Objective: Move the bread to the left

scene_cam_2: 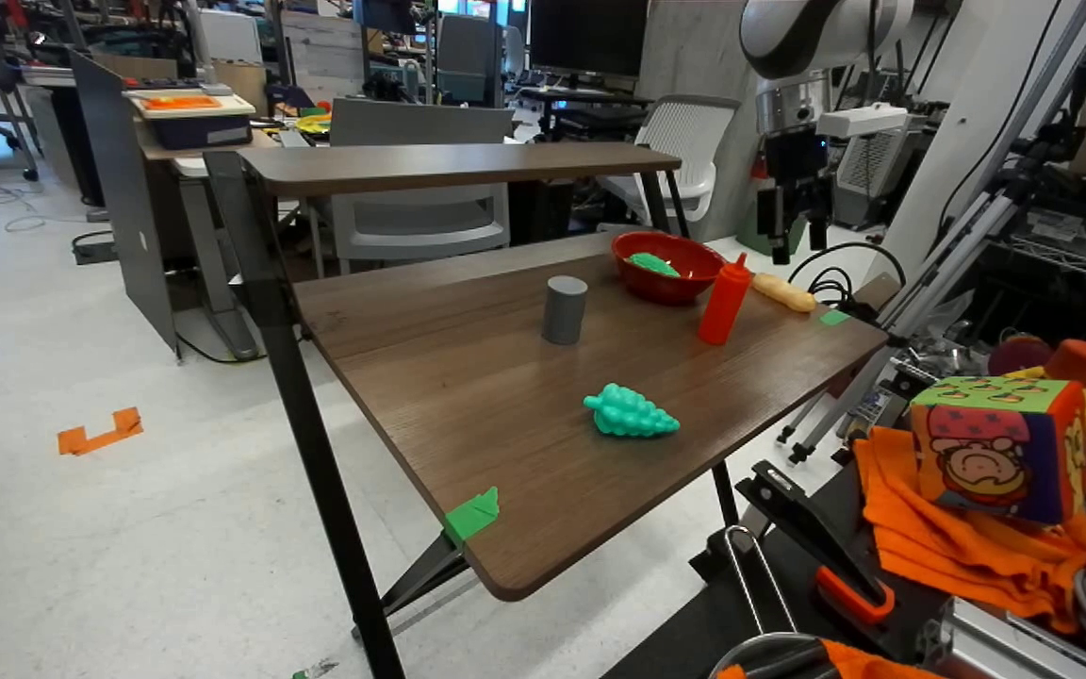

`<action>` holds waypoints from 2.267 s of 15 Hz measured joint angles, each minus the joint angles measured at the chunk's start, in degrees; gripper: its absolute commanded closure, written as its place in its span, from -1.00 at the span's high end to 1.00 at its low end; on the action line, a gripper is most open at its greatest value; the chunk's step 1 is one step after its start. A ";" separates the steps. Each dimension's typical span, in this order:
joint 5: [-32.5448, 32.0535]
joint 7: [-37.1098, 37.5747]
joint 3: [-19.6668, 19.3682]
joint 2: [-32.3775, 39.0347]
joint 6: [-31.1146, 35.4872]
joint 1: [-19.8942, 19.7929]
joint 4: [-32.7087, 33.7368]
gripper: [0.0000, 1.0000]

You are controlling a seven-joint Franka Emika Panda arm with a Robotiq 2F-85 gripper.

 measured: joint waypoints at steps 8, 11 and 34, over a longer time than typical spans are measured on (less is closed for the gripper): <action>-0.05 -0.06 0.08 11.02 -9.92 0.18 13.49 0.47; -0.22 -0.06 0.09 14.18 -12.72 0.41 17.78 0.02; -5.62 -6.81 1.48 -6.00 -2.94 6.04 7.85 -0.72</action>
